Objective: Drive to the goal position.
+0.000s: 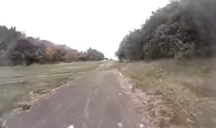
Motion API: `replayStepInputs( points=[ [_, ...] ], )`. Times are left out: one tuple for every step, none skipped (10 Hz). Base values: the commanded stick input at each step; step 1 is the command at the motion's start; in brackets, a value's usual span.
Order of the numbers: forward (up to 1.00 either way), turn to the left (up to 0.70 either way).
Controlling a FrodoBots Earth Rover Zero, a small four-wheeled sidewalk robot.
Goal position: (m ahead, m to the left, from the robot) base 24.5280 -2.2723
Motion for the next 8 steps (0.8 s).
replayStepInputs(
  points=[
    [0.60,-0.02],
    [0.60,-0.09],
    [0.60,-0.13],
    [0.60,-0.15],
    [0.60,-0.15],
    [0.60,0.01],
    [0.60,0.01],
    [0.60,0.01]
  ],
)
